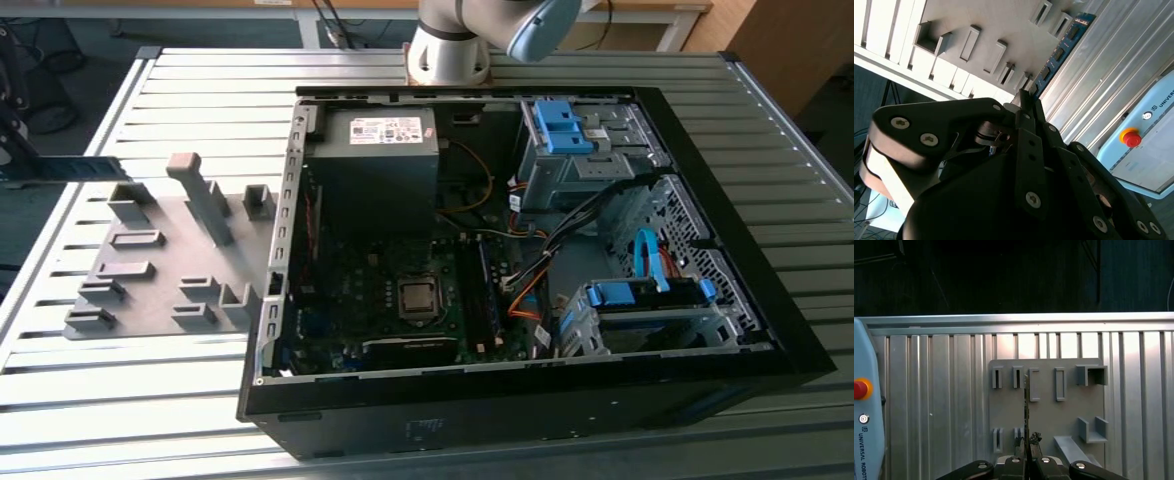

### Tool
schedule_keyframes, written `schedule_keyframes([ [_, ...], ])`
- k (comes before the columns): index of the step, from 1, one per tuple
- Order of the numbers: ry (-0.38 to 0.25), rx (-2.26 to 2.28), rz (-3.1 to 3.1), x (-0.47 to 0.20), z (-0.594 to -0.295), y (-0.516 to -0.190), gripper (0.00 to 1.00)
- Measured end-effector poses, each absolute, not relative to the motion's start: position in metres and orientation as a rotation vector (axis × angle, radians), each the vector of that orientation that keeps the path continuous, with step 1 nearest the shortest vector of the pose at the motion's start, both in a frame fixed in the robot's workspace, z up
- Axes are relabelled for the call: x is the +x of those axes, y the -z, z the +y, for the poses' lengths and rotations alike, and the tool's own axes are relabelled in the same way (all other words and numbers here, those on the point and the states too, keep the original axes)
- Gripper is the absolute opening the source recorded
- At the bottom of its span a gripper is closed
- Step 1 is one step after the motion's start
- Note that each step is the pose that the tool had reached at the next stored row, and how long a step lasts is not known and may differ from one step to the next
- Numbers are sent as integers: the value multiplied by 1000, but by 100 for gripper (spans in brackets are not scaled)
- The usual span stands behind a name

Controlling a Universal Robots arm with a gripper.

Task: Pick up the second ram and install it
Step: 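Pick up the second ram and move it above second insertion slot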

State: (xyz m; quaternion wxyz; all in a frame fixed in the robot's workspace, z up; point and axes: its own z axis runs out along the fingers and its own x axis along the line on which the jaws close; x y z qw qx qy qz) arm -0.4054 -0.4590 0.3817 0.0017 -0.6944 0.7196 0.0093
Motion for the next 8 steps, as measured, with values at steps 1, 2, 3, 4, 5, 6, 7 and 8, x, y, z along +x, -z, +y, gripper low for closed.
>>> schedule_keyframes([
  [1,-29,-2179,2258,-405,-459,-382,14],
  [2,-29,-2179,2258,-405,-459,-383,14],
  [3,-29,-2179,2258,-405,-459,-383,14],
  [4,-29,-2179,2258,-405,-459,-383,14],
  [5,-29,-2179,2258,-405,-459,-383,14],
  [6,-29,-2179,2258,-405,-459,-383,14],
  [7,-29,-2179,2258,-405,-459,-383,14],
  [8,-29,-2179,2258,-405,-459,-383,14],
])
